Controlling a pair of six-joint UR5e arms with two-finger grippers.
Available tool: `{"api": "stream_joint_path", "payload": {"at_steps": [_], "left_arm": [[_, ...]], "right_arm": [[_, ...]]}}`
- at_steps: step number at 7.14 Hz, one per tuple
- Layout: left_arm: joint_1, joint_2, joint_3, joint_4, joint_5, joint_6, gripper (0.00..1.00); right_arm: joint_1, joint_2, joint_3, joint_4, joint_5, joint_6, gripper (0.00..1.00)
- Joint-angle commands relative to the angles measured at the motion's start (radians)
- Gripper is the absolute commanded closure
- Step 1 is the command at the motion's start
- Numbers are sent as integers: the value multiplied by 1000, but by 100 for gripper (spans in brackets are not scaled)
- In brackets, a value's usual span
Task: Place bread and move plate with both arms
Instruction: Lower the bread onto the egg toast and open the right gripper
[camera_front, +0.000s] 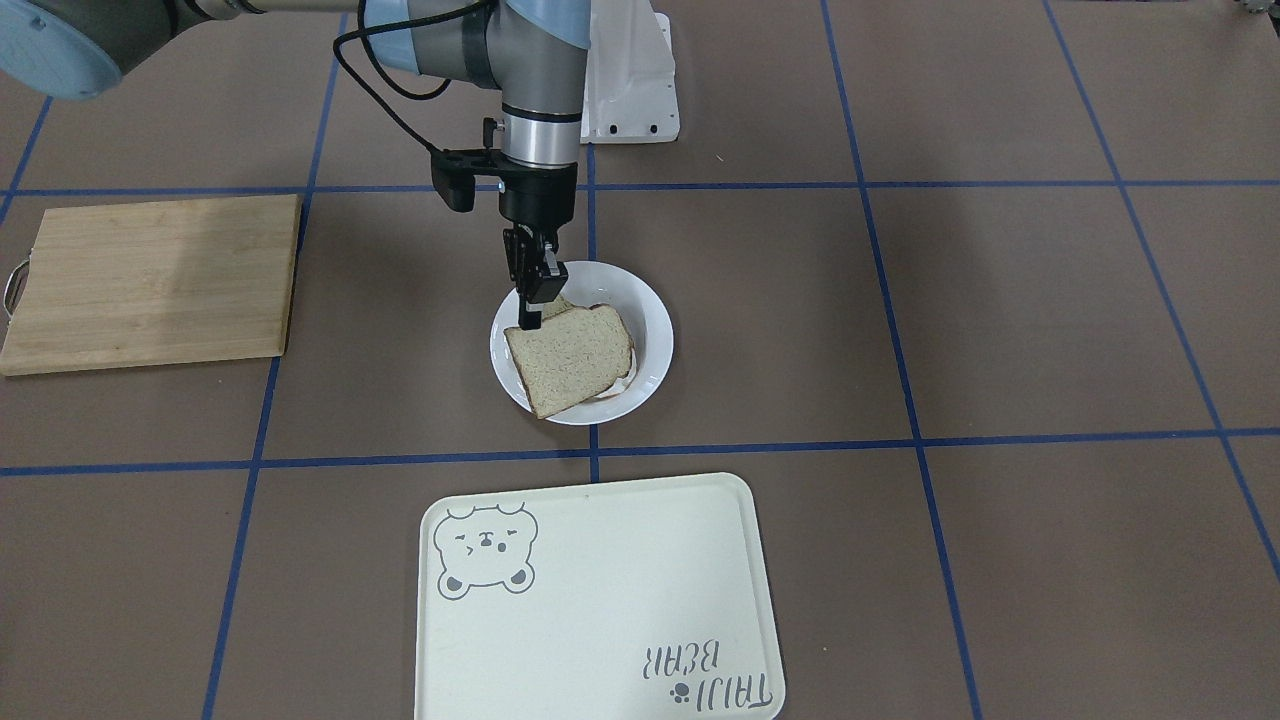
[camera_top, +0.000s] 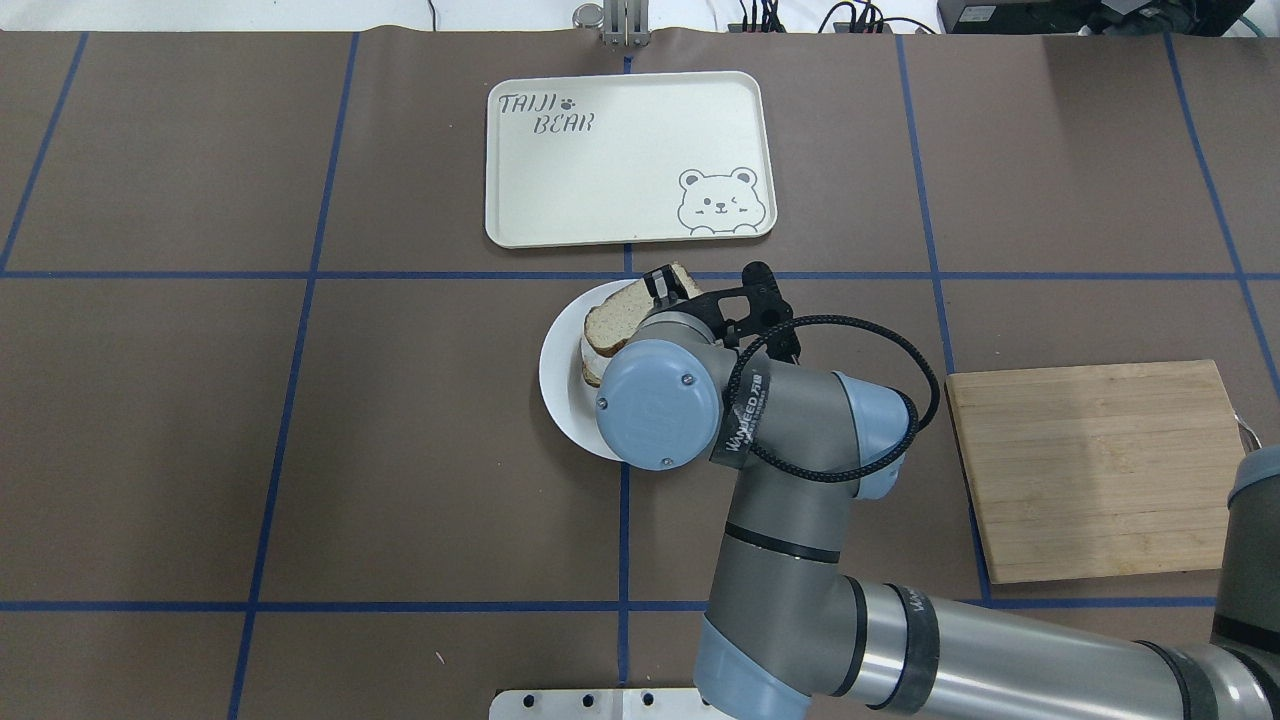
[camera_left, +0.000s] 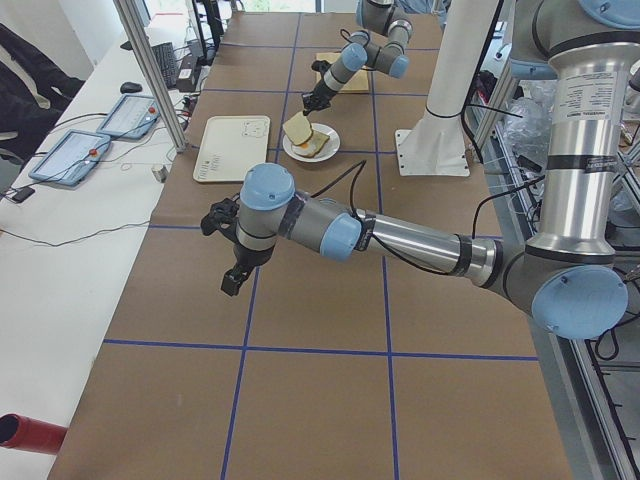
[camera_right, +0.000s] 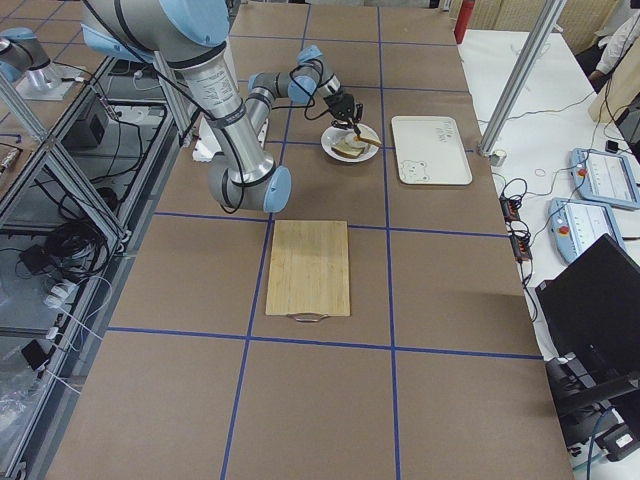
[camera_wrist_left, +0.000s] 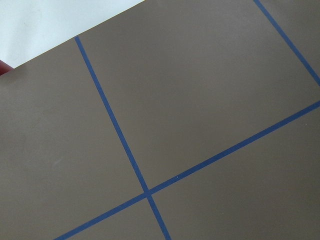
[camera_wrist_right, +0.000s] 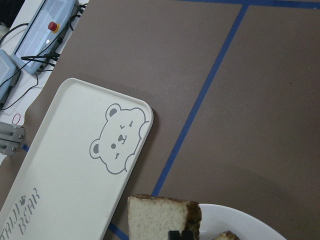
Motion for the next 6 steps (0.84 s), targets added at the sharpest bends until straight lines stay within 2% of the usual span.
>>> {"api": "stream_joint_path", "payload": {"at_steps": [1, 3, 4, 5, 6], "left_arm": [[2, 0, 9, -1, 0, 1, 2], [2, 0, 9, 0, 0, 0, 2], [2, 0, 7, 0, 0, 0, 2], [2, 0, 6, -1, 0, 0, 2], [2, 0, 4, -1, 0, -5, 2]], "right_arm": [[-45, 12, -27, -25, -3, 2, 100], [-76, 12, -25, -53, -13, -2, 100], [-76, 14, -19, -76, -11, -39, 73], [-66, 6, -14, -88, -10, -94, 1], [-17, 2, 22, -102, 10, -198, 0]]}}
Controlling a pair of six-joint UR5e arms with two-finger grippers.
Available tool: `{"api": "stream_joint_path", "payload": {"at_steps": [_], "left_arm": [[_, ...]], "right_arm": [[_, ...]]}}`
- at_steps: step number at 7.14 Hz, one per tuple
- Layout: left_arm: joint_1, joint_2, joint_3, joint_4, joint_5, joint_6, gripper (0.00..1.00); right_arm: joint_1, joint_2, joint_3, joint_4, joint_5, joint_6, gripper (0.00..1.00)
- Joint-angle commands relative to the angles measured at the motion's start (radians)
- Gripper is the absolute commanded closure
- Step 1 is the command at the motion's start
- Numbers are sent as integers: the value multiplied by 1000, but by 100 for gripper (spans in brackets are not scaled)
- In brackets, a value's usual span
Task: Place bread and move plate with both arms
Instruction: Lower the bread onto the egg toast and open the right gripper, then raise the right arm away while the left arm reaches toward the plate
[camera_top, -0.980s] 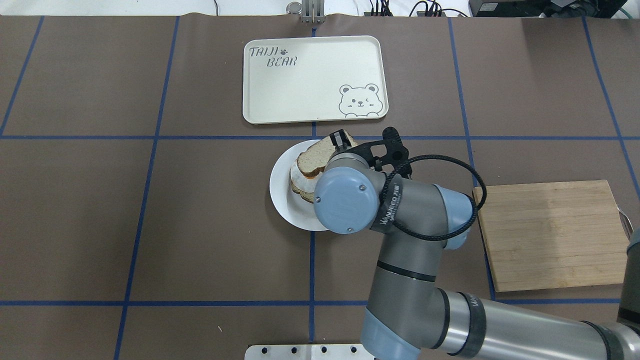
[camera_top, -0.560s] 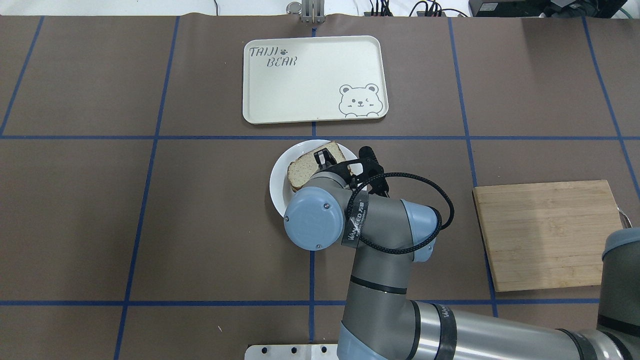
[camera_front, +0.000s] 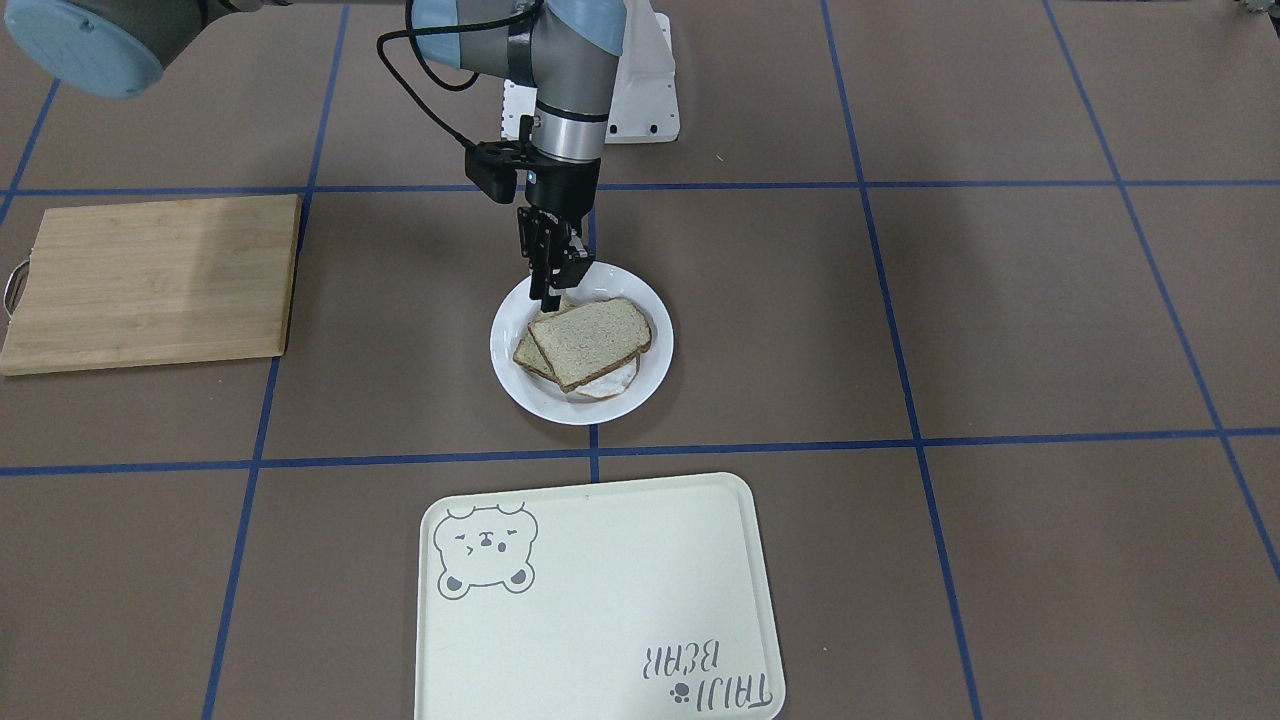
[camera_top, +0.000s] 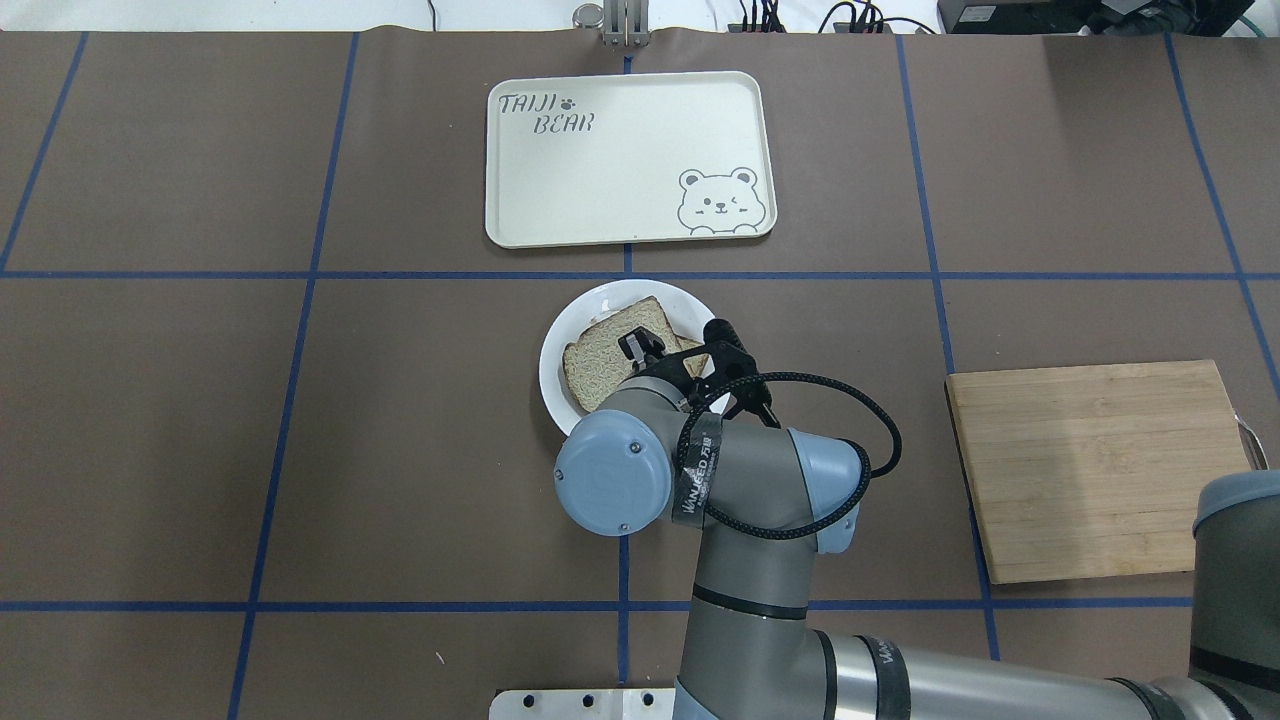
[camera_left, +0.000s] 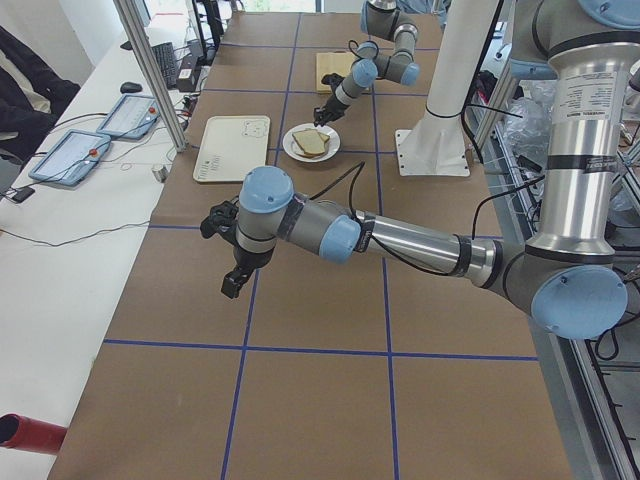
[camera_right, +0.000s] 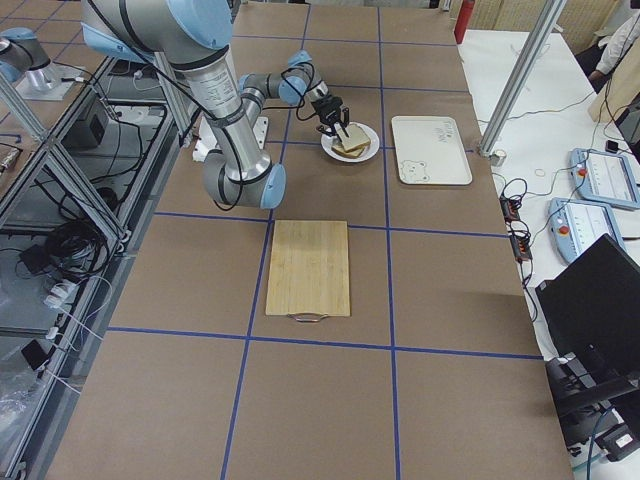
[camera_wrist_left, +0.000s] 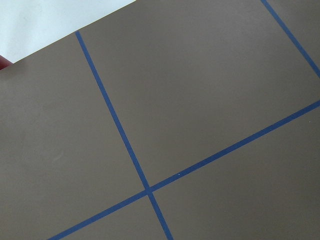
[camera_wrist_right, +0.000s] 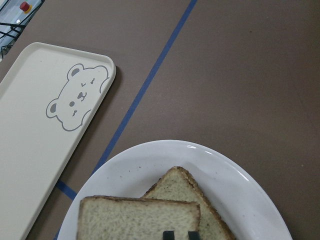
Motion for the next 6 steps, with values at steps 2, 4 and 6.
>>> {"api": "stream_joint_path", "payload": {"at_steps": [2, 4, 6], "left_arm": [[0, -9, -17, -2, -5, -39, 2], [64, -14, -17, -122, -99, -225, 2], [277, -11, 6, -497, -81, -748, 2]], "right_arm": [[244, -32, 95, -6, 236, -417, 0], [471, -117, 96, 62, 492, -872, 0], [717, -264, 92, 120, 759, -1367, 0]]}}
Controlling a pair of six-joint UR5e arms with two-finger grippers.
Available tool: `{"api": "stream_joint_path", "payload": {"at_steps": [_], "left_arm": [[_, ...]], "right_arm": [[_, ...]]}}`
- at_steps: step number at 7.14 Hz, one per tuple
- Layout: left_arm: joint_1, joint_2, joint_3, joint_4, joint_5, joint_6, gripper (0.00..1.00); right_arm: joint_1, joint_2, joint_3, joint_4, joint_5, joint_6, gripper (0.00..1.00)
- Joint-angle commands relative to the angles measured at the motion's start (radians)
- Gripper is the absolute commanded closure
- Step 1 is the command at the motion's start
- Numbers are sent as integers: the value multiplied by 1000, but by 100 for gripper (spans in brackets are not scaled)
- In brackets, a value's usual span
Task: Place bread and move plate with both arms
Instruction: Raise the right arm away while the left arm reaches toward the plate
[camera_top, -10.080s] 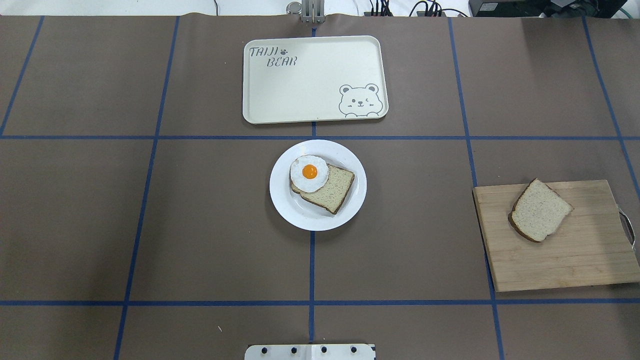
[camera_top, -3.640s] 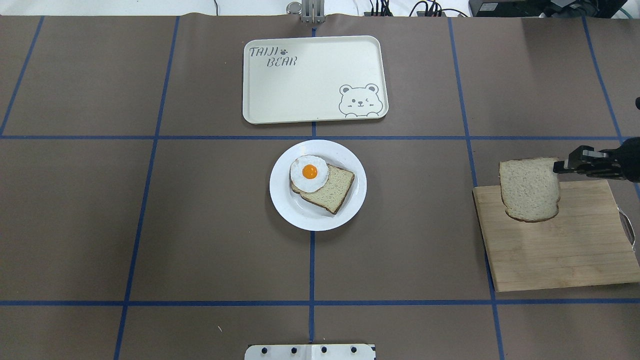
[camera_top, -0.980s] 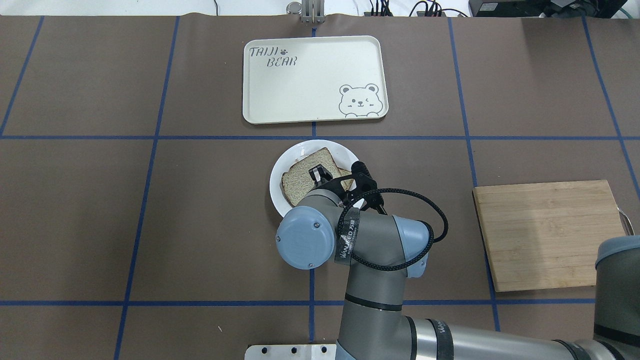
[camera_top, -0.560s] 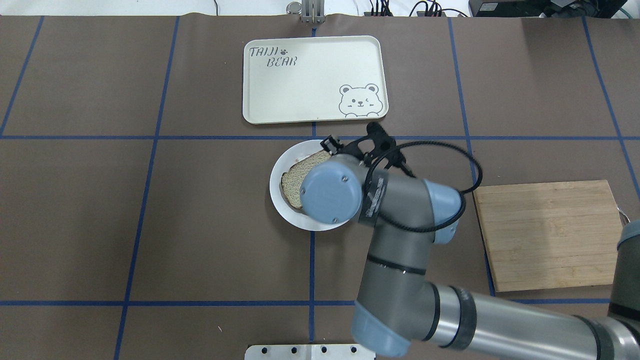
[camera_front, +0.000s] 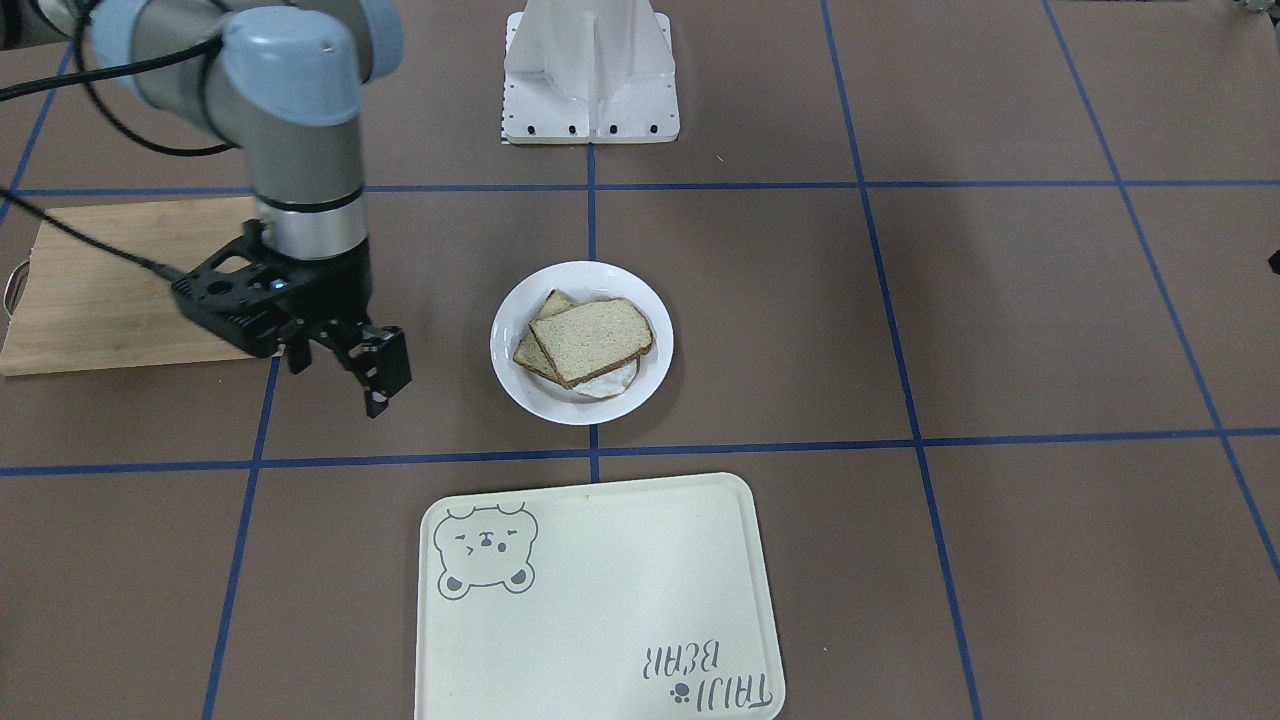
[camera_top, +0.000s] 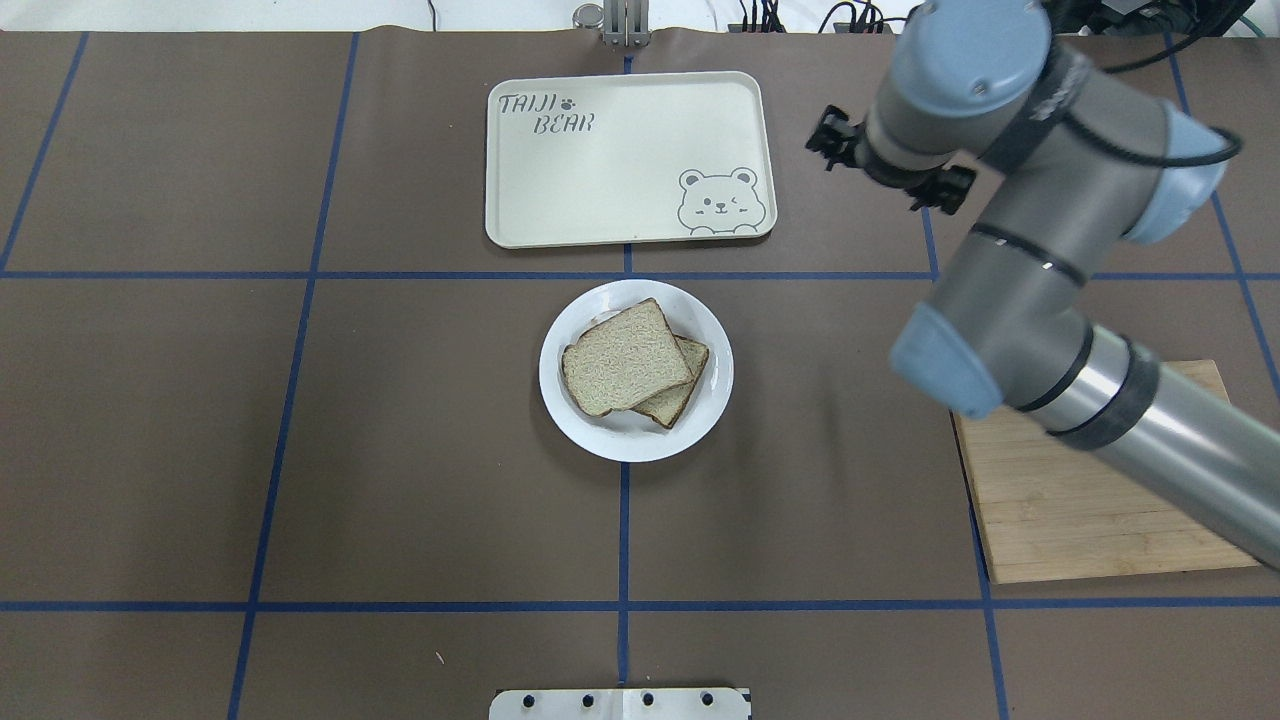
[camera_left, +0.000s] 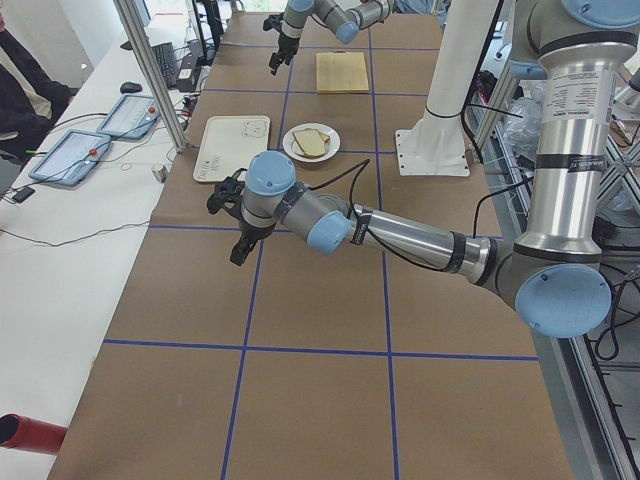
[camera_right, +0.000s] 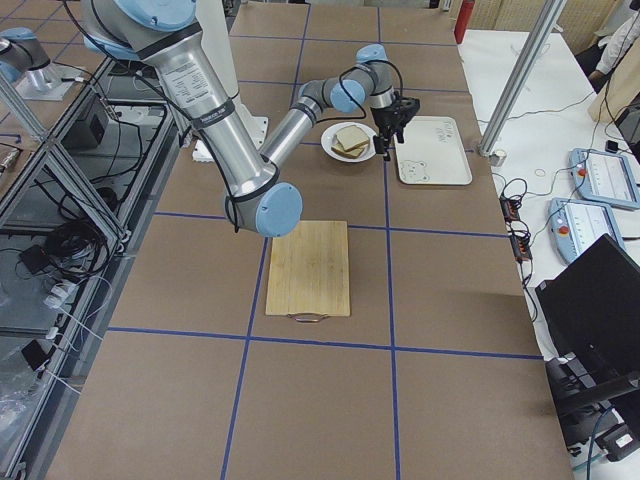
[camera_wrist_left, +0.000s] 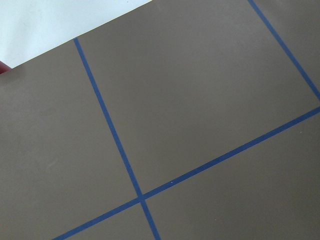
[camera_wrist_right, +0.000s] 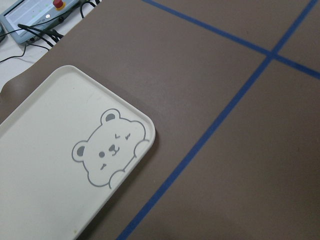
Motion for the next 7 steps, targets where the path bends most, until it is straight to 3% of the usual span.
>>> {"api": "stream_joint_path", "payload": {"at_steps": [1, 3, 5, 7], "left_arm": [[239, -3, 17, -378, 46, -582, 2], [469, -37, 17, -557, 205, -973, 2], [685, -65, 19, -668, 383, -1225, 2], [853, -124, 19, -676, 593, -1393, 2]], "right_arm": [[261, -149, -12, 24, 253, -563, 0], [445, -289, -35, 24, 393, -996, 0], [606, -432, -50, 24, 502, -1316, 0], [696, -565, -44, 24, 550, -1463, 0]]}}
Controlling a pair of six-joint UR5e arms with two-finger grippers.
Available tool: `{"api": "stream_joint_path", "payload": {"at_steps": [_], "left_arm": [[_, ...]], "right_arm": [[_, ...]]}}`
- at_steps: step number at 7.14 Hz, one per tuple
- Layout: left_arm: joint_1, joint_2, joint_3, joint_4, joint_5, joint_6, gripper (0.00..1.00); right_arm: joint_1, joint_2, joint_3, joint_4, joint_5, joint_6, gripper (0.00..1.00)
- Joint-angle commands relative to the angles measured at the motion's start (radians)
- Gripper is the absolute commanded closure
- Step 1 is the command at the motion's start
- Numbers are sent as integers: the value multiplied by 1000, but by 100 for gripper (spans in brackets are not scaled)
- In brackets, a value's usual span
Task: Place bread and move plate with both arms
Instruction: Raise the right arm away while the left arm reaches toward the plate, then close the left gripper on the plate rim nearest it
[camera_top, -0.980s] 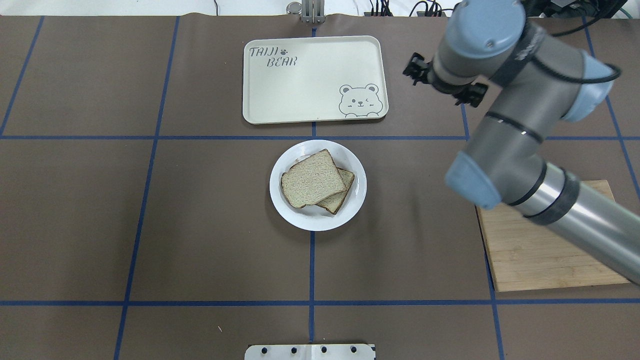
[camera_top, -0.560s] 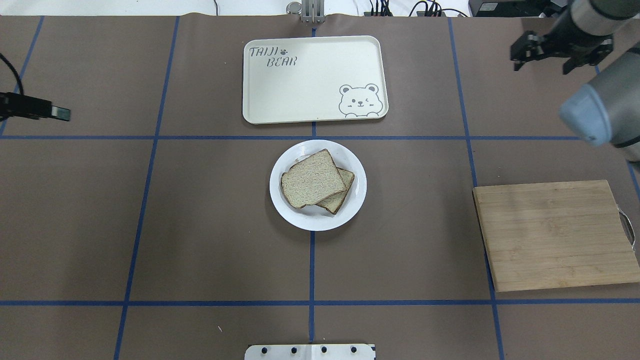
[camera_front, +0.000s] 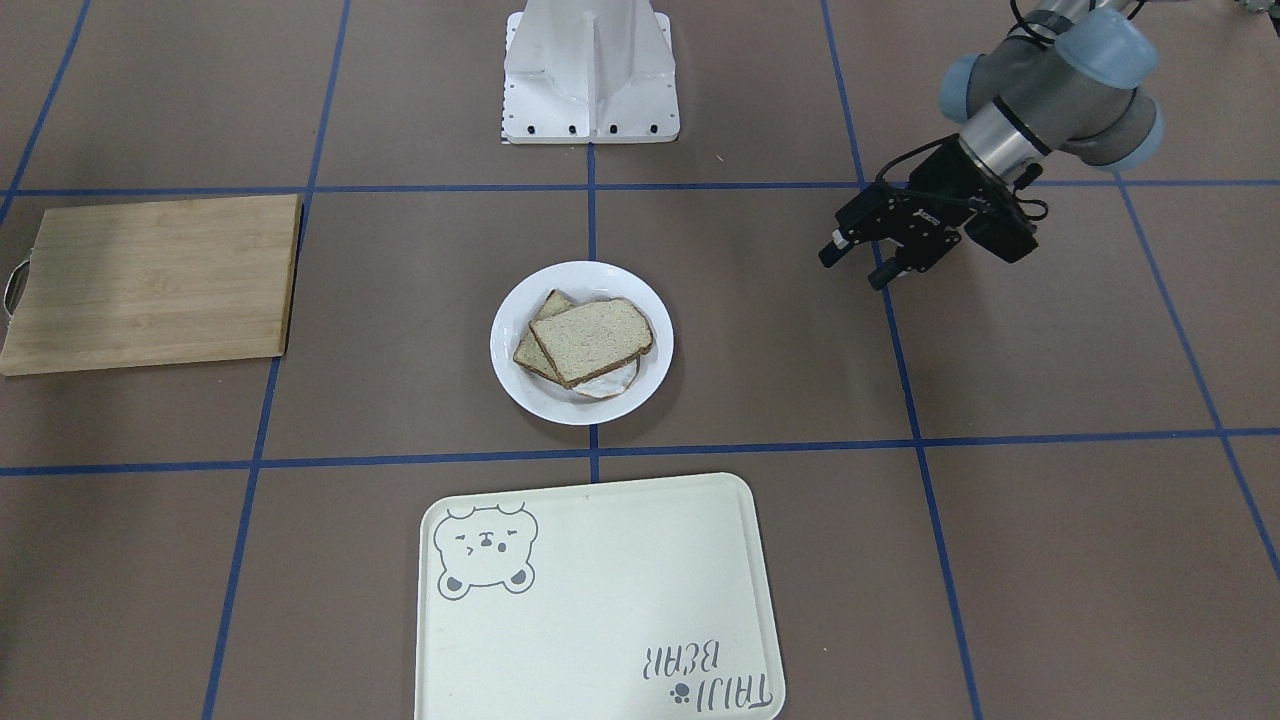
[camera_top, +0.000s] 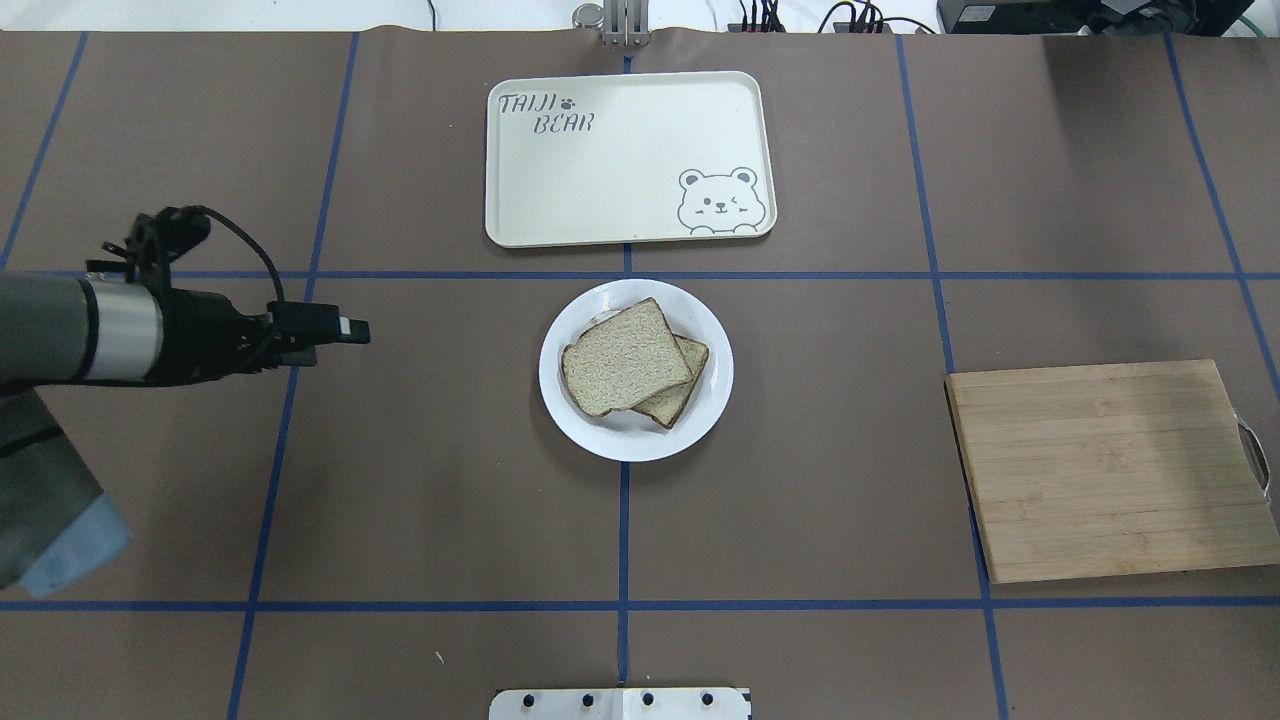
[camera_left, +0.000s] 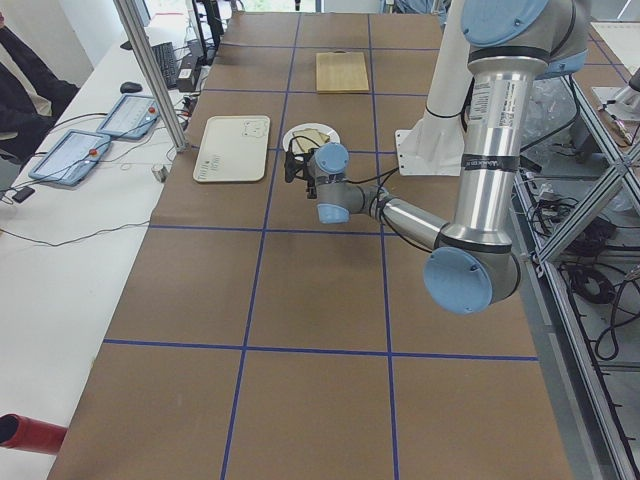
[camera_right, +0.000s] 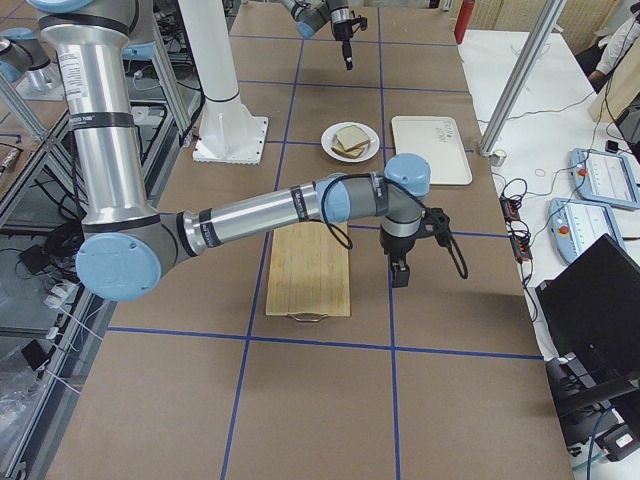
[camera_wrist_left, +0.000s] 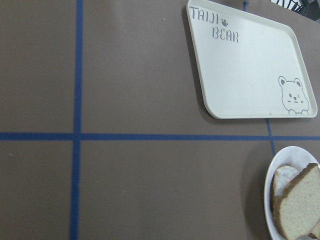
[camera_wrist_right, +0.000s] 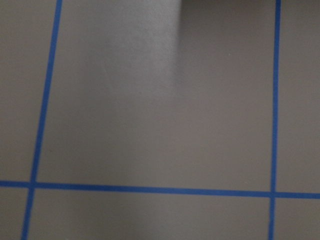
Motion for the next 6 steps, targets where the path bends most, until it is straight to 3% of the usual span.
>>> {"api": "stream_joint_path", "payload": {"at_steps": [1, 2, 4, 6], "left_arm": [[166, -71, 8, -12, 183, -167, 2], [218, -95, 28, -12, 249, -224, 3], [296, -195, 135, -15, 383, -258, 14], [304, -264, 207, -15, 392, -311, 32]], "right_arm": [[58, -137, 2, 40, 5, -87, 0], [61, -161, -1, 91, -10, -90, 0], [66, -175, 8, 91, -4, -88, 0], [66, -176, 7, 91, -2, -87, 0]]}}
